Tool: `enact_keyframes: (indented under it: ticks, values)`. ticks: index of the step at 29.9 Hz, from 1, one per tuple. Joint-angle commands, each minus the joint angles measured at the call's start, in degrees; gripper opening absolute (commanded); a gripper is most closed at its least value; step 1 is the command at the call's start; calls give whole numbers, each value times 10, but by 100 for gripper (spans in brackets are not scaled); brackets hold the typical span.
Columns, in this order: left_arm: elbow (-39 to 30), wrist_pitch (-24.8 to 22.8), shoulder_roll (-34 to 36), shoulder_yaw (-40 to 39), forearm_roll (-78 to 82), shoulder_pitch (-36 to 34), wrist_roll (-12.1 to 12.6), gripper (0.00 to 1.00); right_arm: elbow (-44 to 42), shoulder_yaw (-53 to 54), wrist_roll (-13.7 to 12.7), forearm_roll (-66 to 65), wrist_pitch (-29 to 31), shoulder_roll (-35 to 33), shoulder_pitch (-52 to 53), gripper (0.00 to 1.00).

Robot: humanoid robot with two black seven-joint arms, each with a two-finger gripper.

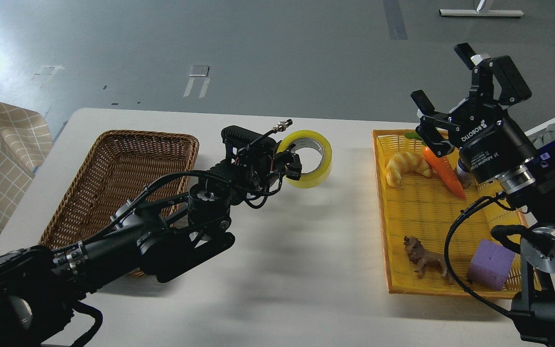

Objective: Place and transfer tape with both arms
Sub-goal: 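Lift the tape roll with the left gripper toward the woven basket, then lower the tape roll into the woven basket and open the left gripper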

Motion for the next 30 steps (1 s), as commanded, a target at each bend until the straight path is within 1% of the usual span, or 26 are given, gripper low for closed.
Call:
enact_keyframes:
  ticks: [1,4,6,8,9,11,13,14,16,17,19,20,21,25,26,27,28,30]
  values:
    - [-37,-39,58,-1,-2,-35,-1,6,0,0,1,0,0,0,1,100]
    - [-70,-74,117,-4,-10,-58,-7,6,-1,-1,0,0,0,0,3,100]
    - [-90,-84,144,-2,-20,-69,-7,6,-4,-1,0,0,0,0,7,100]
    - [-104,-90,161,0,-22,-77,-7,6,-6,-1,0,0,0,0,11,100]
    - [-116,-96,181,1,-21,-79,-8,5,-7,-2,0,0,0,0,11,100]
    - [-129,-104,214,1,-21,-77,-8,0,-8,-3,0,0,-4,0,11,100]
    - [-144,-105,260,1,-21,-71,-9,0,-8,-3,0,0,-7,0,11,100]
    - [-145,-105,260,1,-21,-71,-9,0,-8,-3,0,0,-7,0,11,100]
    - [-158,-105,302,1,-21,-58,-25,0,-10,-3,0,0,-9,0,11,100]
    - [-158,-105,312,1,-21,-56,-32,0,-10,-3,0,0,-9,0,11,100]
    - [-158,-103,346,1,-21,-40,-59,0,-13,-3,0,1,-9,0,11,100]
    - [-158,-103,346,1,-21,-40,-59,0,-13,-3,0,1,-9,0,11,100]
    - [-158,-101,360,1,-21,-27,-65,0,-15,-3,1,0,-9,0,11,100]
    - [-158,-98,402,1,-21,17,-72,0,-18,-3,0,1,-9,0,10,100]
    - [-158,-98,402,1,-21,17,-72,0,-18,-3,0,1,-9,0,10,100]
    - [-157,-95,413,0,-21,26,-84,0,-19,-3,0,1,-9,0,10,100]
    - [-157,-91,426,1,-21,34,-102,0,-22,-3,0,1,-9,0,11,100]
    - [-152,-88,442,1,-21,39,-125,0,-24,-3,1,1,-9,0,11,100]
